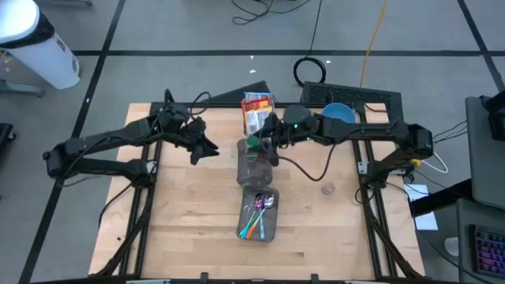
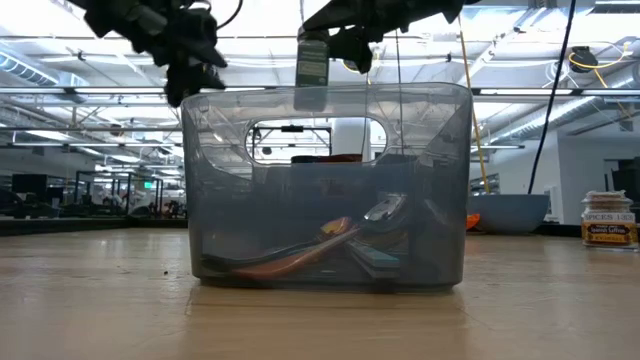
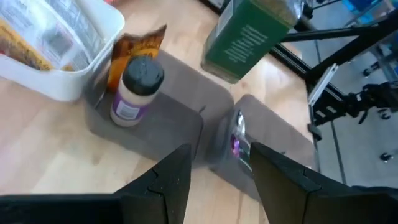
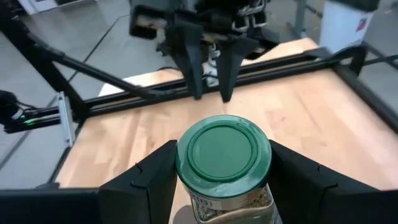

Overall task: Pick & Place Food Item
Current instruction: Put the green seasoning bottle into the top black bin

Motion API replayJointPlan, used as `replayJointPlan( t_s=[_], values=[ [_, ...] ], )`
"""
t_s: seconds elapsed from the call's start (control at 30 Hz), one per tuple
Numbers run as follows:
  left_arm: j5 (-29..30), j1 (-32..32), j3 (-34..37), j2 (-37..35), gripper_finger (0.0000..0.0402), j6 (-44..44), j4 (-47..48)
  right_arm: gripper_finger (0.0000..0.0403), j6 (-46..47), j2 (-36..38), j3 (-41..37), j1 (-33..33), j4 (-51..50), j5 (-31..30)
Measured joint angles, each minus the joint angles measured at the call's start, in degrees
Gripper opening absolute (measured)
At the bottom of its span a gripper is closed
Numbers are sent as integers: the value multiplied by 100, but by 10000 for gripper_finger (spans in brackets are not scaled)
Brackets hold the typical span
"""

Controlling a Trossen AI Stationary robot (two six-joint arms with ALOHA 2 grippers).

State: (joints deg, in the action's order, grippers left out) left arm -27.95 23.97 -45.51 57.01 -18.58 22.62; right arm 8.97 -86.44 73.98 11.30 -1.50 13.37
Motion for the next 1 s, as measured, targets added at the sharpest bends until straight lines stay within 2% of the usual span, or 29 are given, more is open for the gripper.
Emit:
replayJointPlan(
  t_s=[0.1, 0.37, 0.57, 1.0],
  values=[
    [-2, -12, 134, -173, 170, -150, -43, 200, 17, -106, 2, -125, 15, -71],
    [102, -99, 181, -211, 170, -184, -255, 200, -203, -244, -219, -394, 269, -759],
    [105, -125, 181, -210, 170, -260, -591, 200, 148, -418, -647, -392, 815, -807],
    [108, -125, 181, -208, 170, -298, -622, 200, 114, -448, -1202, -394, 640, -916]
  ],
)
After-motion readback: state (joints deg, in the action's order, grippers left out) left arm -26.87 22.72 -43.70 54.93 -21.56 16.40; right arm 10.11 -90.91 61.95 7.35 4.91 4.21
